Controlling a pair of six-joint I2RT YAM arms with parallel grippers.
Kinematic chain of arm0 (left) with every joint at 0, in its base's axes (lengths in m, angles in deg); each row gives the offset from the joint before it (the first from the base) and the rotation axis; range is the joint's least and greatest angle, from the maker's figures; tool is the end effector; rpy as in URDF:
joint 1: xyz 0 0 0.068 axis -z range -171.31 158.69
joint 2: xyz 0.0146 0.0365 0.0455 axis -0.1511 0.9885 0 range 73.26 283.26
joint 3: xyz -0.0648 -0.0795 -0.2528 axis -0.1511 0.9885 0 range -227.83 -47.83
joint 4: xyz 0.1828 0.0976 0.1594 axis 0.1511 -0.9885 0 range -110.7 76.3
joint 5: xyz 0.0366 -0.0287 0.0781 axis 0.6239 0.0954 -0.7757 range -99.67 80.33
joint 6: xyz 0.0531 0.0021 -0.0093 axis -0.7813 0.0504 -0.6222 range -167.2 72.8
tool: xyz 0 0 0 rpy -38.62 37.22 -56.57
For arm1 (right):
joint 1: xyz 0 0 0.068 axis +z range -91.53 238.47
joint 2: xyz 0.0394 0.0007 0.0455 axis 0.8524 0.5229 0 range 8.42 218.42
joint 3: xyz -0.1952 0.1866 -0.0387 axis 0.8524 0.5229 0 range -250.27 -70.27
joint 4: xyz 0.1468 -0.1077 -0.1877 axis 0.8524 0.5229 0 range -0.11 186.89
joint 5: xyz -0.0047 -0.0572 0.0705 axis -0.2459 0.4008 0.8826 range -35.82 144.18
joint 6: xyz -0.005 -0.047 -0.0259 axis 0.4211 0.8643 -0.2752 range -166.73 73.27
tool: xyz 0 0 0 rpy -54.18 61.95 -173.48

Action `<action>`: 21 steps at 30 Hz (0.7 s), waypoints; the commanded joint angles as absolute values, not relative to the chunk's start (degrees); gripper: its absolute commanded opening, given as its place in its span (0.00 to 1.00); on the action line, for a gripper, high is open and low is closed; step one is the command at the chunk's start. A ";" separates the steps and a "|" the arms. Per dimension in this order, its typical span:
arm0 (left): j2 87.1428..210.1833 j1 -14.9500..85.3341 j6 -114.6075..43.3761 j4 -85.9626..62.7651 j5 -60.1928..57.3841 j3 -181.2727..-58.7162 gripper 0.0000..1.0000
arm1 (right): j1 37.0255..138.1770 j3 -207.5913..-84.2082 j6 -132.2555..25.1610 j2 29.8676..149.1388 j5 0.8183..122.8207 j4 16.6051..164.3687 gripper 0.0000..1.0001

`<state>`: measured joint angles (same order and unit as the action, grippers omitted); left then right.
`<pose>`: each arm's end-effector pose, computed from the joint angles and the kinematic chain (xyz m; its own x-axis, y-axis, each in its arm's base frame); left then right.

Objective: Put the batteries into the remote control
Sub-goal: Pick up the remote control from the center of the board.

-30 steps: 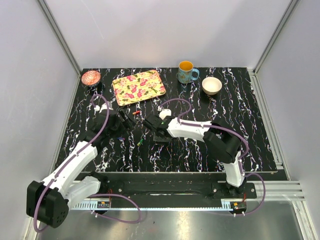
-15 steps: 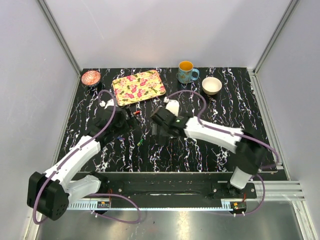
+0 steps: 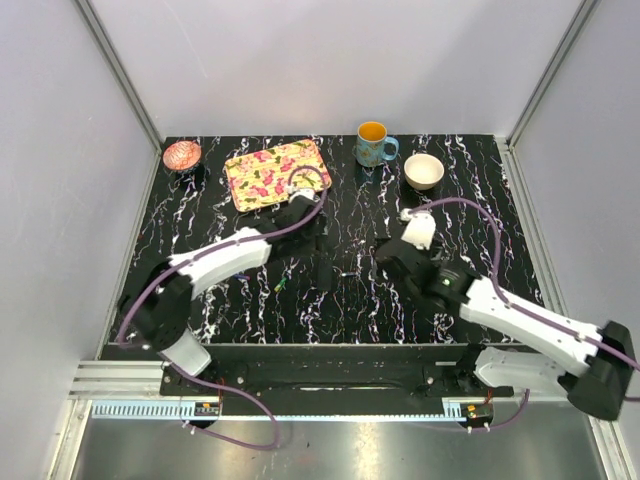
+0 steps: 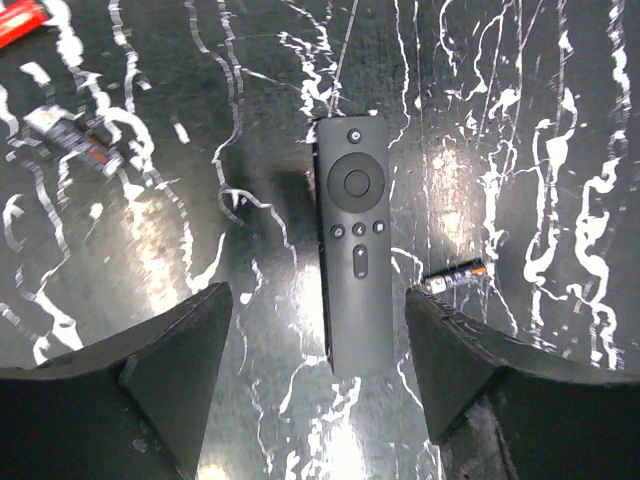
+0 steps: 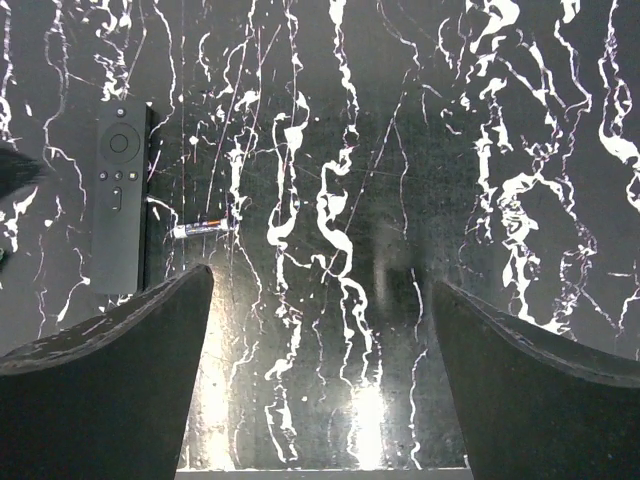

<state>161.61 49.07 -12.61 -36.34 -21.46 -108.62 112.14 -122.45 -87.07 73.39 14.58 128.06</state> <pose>0.2538 -0.2062 0.2336 -0.7852 -0.0616 -0.6161 0.1079 0.9662 -0.2342 0.1512 0.1674 0.2782 -0.5985 0.0280 -0.8006 0.0061 0.9995 0.0305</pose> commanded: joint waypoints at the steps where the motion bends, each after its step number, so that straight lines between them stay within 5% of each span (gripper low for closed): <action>1: 171.05 50.09 -17.13 -37.25 -21.54 -116.37 0.72 | 111.91 -118.52 -82.42 64.60 12.69 119.87 1.00; 12: 182.23 51.76 -16.61 -38.84 -21.97 -123.59 0.77 | 111.74 -117.38 -81.36 64.93 15.24 118.81 1.00; 21: 185.84 51.93 -16.87 -39.37 -22.41 -124.91 0.64 | 111.74 -117.64 -81.53 64.06 15.51 118.81 1.00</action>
<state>184.52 51.65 -16.30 -39.33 -21.11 -122.54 112.03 -117.36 -81.63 65.48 15.87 120.92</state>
